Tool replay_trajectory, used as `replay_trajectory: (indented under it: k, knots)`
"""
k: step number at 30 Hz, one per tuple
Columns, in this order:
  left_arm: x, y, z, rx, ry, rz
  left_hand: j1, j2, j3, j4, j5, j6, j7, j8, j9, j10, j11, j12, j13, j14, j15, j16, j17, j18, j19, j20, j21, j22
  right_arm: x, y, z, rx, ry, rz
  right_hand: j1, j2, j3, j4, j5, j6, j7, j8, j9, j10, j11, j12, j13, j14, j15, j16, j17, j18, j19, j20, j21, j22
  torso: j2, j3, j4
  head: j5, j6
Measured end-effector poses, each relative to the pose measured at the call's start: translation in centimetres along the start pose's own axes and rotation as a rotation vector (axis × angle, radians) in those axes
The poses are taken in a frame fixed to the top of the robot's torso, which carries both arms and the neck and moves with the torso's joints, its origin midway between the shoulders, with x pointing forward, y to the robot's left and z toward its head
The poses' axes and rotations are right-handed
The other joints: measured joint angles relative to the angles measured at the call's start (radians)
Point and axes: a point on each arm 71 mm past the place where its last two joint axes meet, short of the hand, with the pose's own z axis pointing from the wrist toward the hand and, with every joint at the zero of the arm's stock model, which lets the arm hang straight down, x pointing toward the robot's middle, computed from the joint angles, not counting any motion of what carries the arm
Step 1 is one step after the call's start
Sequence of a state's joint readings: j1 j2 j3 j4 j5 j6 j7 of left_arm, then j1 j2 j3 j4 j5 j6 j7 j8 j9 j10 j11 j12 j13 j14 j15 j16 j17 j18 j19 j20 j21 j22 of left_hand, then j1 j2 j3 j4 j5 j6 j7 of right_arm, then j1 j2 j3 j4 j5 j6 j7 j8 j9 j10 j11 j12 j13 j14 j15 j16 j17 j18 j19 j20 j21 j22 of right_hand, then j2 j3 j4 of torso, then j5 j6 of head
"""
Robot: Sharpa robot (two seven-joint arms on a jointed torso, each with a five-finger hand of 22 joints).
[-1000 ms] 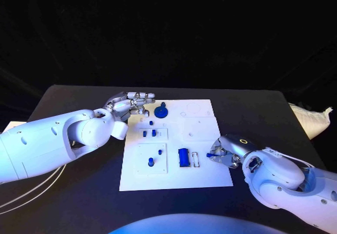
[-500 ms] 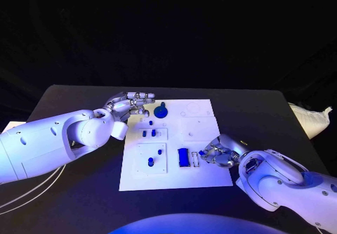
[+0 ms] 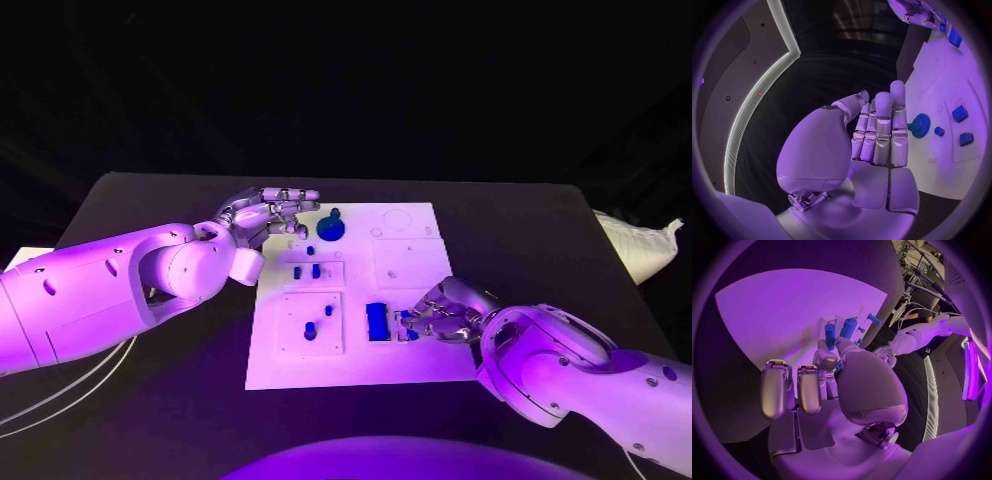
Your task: Assemble the parts on the task board
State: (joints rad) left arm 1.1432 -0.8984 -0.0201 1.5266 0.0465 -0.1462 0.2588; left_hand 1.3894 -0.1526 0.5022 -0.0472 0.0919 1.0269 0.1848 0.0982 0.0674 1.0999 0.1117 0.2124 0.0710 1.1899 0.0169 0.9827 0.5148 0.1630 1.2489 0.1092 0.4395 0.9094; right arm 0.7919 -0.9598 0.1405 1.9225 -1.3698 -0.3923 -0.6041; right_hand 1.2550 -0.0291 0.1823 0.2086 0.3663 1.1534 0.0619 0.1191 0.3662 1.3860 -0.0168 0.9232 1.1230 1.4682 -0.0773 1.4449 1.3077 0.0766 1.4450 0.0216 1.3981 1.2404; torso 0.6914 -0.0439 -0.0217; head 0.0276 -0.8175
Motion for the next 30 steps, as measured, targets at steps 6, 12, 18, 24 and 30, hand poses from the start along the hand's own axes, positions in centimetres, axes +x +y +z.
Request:
replay_trajectory:
  k: [6, 12, 18, 24, 30]
  knots:
    - [0.1, 0.0, 0.0, 0.0, 0.002, 0.0, 0.0, 0.0, 0.0, 0.0, 0.0, 0.0, 0.0, 0.005, 0.0, -0.007, 0.001, 0.005, 0.0, -0.003, 0.003, 0.0, -0.002, 0.0, 0.0, 0.0, 0.0, 0.0, 0.2, 0.1, 0.4, 0.002, 0.02, -0.014, -0.01, 0.0, -0.004, 0.004, 0.0, 0.009, -0.006, 0.009, 0.002, 0.014, -0.004, 0.037, 0.026, -0.003, -0.003, 0.004, 0.0, 0.0, 0.0, 0.0, 0.004, 0.004, 0.0, 0.0002, -0.0003, 0.0, 0.0]
    - [0.1, 0.0, 0.0, 0.0, 0.002, -0.001, -0.002, 0.002, -0.005, 0.0, 0.0, 0.0, 0.0, 0.005, 0.0, -0.007, 0.001, 0.005, 0.0, -0.003, 0.003, 0.0, -0.002, 0.0, 0.0, 0.0, 0.0, 0.0, 0.1, 0.2, 0.7, 0.005, 0.027, -0.027, -0.014, -0.004, -0.007, 0.007, 0.0, 0.012, -0.005, 0.016, 0.01, 0.016, -0.002, 0.037, 0.028, -0.003, -0.003, 0.004, 0.0, 0.0, 0.0, 0.0, 0.004, 0.003, 0.0, 0.0009, -0.0005, -0.001, -0.002]
    - [0.1, 0.0, 0.0, -0.001, 0.003, -0.001, -0.004, 0.004, -0.009, 0.003, 0.0, -0.004, 0.004, 0.005, 0.0, -0.009, 0.003, 0.005, -0.001, -0.003, 0.003, 0.0, -0.004, 0.0, -0.001, 0.001, 0.0, -0.001, 0.2, 0.2, 0.9, 0.003, 0.026, -0.042, -0.022, -0.001, -0.011, 0.011, -0.012, 0.013, -0.006, 0.016, 0.01, 0.016, -0.002, 0.036, 0.031, -0.003, -0.003, 0.004, 0.0, 0.0, 0.0, 0.0, 0.004, 0.004, 0.0, 0.001, -0.0007, 0.0, -0.004]
    - [0.1, 0.0, 0.0, -0.001, 0.003, -0.001, -0.004, 0.004, -0.012, 0.0, 0.0, -0.006, 0.006, 0.005, 0.0, -0.014, 0.001, 0.005, -0.001, -0.003, 0.003, 0.0, -0.004, 0.0, -0.004, 0.004, 0.0, -0.002, 0.2, 0.2, 1.1, 0.003, 0.029, -0.055, -0.047, 0.0, -0.029, 0.029, -0.042, 0.018, -0.008, 0.016, 0.018, 0.02, -0.005, 0.043, 0.036, -0.003, -0.003, 0.004, 0.0, 0.0, 0.0, 0.0, 0.004, 0.004, 0.0, 0.001, -0.0006, 0.0, -0.004]
    - [0.1, 0.0, 0.0, -0.003, 0.004, -0.001, -0.008, 0.008, -0.014, 0.003, 0.0, -0.011, 0.004, 0.004, 0.0, -0.017, 0.004, 0.005, -0.001, -0.005, 0.005, 0.0, -0.005, 0.0, -0.004, 0.004, 0.0, -0.002, 0.3, 0.2, 1.2, 0.003, 0.034, -0.066, -0.084, -0.008, -0.062, 0.062, -0.042, 0.019, -0.009, 0.016, 0.027, 0.02, -0.005, 0.055, 0.047, -0.003, -0.003, 0.004, 0.0, 0.0, 0.0, 0.0, 0.004, 0.007, 0.0, 0.0009, -0.0007, 0.0, -0.004]
